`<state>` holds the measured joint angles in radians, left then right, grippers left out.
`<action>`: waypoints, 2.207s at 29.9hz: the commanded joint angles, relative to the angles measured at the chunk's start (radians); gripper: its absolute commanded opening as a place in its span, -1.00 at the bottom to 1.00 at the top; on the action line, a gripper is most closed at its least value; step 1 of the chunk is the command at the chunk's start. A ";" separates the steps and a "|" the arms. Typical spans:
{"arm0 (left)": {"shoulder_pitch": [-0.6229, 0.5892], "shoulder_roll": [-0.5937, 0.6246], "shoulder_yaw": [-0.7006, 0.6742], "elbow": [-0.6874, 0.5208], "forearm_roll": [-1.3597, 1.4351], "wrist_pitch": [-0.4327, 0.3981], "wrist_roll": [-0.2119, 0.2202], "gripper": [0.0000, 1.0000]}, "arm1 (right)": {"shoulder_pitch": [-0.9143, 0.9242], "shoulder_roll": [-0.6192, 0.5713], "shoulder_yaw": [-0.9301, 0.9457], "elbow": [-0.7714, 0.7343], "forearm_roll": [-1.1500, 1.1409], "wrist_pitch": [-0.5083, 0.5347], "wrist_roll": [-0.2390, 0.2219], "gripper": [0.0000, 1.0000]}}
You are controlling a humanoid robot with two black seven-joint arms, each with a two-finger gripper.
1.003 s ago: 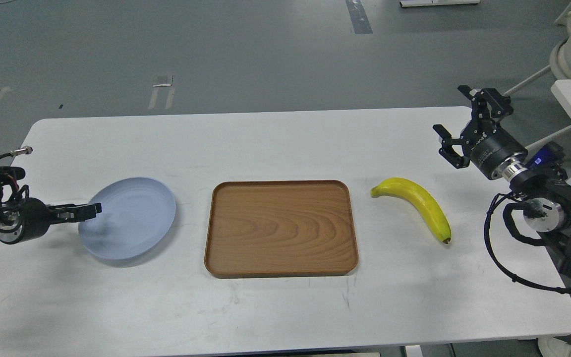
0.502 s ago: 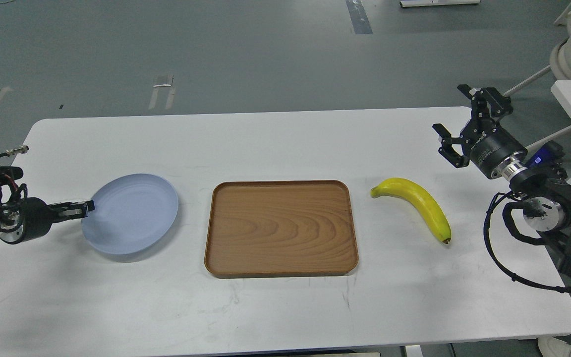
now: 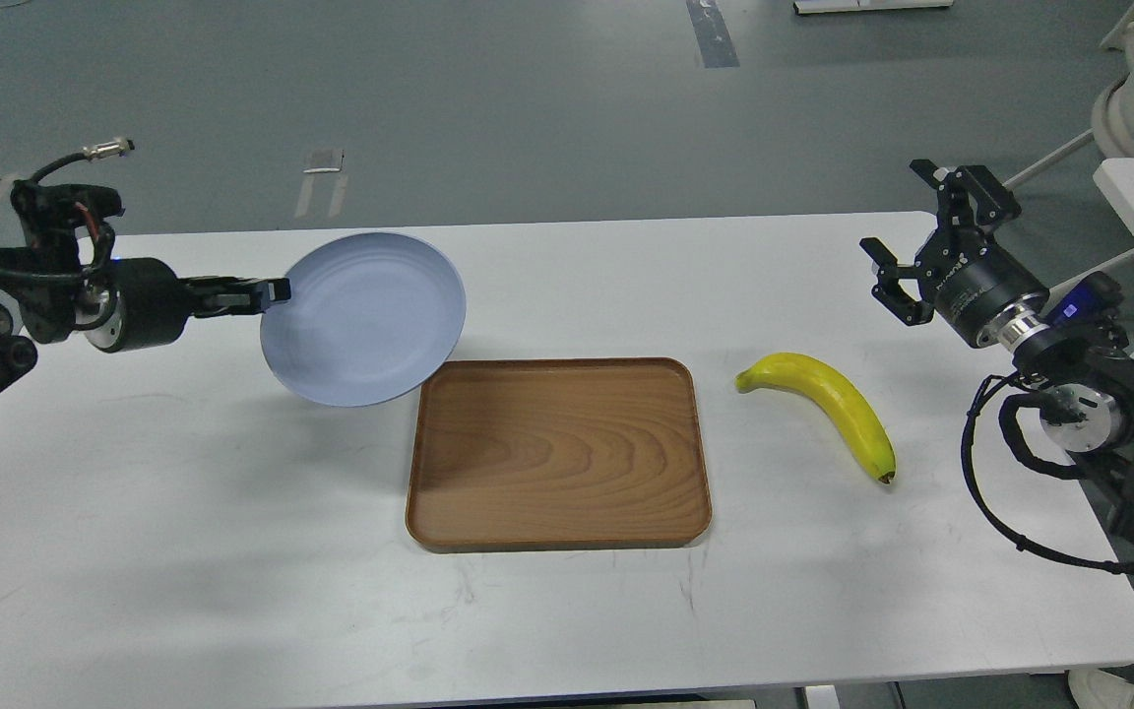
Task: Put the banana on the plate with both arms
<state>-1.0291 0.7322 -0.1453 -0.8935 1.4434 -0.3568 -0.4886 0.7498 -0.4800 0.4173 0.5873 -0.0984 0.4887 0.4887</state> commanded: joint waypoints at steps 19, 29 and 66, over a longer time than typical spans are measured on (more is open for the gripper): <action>-0.091 -0.447 0.230 0.206 0.055 -0.013 0.000 -1.00 | 0.002 -0.012 0.000 -0.004 0.000 0.000 0.000 1.00; -0.077 -0.491 0.256 0.243 0.055 -0.011 0.000 -1.00 | 0.000 -0.009 0.000 -0.006 -0.001 0.000 0.000 1.00; -0.010 -0.238 -0.087 0.258 -1.189 -0.123 0.000 0.96 | 0.042 -0.046 -0.011 0.002 -0.020 0.000 0.000 1.00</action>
<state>-1.1077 0.4506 -0.1197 -0.6343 0.3537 -0.4107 -0.4886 0.7638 -0.5108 0.4171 0.5857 -0.1067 0.4887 0.4887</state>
